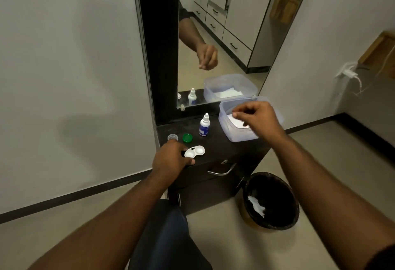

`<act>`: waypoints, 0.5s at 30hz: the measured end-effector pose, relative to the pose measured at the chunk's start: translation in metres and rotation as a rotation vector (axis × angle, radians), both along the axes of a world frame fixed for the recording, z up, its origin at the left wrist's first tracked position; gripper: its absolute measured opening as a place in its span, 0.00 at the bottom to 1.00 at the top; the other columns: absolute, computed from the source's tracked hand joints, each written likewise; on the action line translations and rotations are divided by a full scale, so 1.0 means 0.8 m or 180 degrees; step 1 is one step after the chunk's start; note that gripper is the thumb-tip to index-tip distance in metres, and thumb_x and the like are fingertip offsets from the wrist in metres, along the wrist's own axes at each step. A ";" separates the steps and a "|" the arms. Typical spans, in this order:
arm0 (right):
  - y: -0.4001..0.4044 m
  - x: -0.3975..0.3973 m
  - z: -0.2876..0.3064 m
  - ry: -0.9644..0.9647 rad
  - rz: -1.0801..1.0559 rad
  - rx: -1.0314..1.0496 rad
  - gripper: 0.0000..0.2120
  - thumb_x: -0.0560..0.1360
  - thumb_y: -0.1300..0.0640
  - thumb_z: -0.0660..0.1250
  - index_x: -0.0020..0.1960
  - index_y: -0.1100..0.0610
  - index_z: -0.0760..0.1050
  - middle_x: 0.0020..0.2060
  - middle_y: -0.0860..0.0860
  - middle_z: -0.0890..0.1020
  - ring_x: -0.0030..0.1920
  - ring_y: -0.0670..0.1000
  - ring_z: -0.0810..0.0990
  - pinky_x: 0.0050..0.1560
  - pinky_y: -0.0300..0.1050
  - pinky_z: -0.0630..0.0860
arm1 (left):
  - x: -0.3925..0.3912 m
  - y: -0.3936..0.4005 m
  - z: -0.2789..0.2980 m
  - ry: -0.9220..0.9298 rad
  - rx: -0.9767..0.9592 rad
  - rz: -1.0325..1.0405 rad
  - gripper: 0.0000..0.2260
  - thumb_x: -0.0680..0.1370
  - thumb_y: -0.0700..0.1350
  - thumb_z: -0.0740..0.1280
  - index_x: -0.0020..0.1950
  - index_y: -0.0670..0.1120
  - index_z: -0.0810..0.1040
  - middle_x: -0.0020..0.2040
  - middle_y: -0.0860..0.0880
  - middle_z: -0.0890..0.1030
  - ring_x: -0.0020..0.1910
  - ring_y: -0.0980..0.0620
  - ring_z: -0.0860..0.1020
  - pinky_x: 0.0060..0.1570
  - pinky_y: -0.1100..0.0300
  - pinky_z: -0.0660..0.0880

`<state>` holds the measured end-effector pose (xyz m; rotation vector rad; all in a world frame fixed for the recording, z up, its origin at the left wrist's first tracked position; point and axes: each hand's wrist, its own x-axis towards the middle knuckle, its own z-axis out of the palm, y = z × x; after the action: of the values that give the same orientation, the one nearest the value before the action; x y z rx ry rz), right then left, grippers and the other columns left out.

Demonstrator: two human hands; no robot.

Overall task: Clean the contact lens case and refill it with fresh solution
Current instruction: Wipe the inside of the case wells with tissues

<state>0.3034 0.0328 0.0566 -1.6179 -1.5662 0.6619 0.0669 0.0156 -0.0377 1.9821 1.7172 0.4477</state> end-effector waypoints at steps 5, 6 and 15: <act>0.054 0.050 -0.005 -0.1153 0.0381 -0.0654 0.04 0.72 0.64 0.71 0.46 0.59 0.83 0.41 0.53 0.84 0.41 0.49 0.81 0.47 0.42 0.79 | 0.023 -0.004 0.007 0.0192 0.0131 0.0010 0.13 0.72 0.54 0.72 0.55 0.53 0.82 0.49 0.50 0.82 0.48 0.50 0.79 0.45 0.55 0.77; 0.062 0.054 -0.008 -0.1416 0.0538 -0.0842 0.04 0.72 0.64 0.70 0.45 0.59 0.83 0.40 0.53 0.84 0.41 0.49 0.81 0.48 0.43 0.79 | 0.028 -0.005 0.008 0.0307 0.0145 -0.0027 0.13 0.72 0.55 0.72 0.54 0.54 0.82 0.49 0.50 0.82 0.48 0.50 0.79 0.44 0.55 0.77; 0.111 0.049 -0.030 -0.2443 0.1263 -0.1780 0.06 0.74 0.61 0.69 0.49 0.56 0.81 0.45 0.54 0.81 0.46 0.52 0.77 0.45 0.41 0.75 | 0.033 -0.001 0.010 0.0587 0.0059 -0.0016 0.15 0.72 0.56 0.72 0.56 0.54 0.81 0.50 0.50 0.81 0.48 0.51 0.78 0.41 0.59 0.73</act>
<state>0.3428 0.1213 0.0325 -2.1472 -2.4621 0.7804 0.0935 0.0147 -0.0294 2.0968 1.8231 0.2875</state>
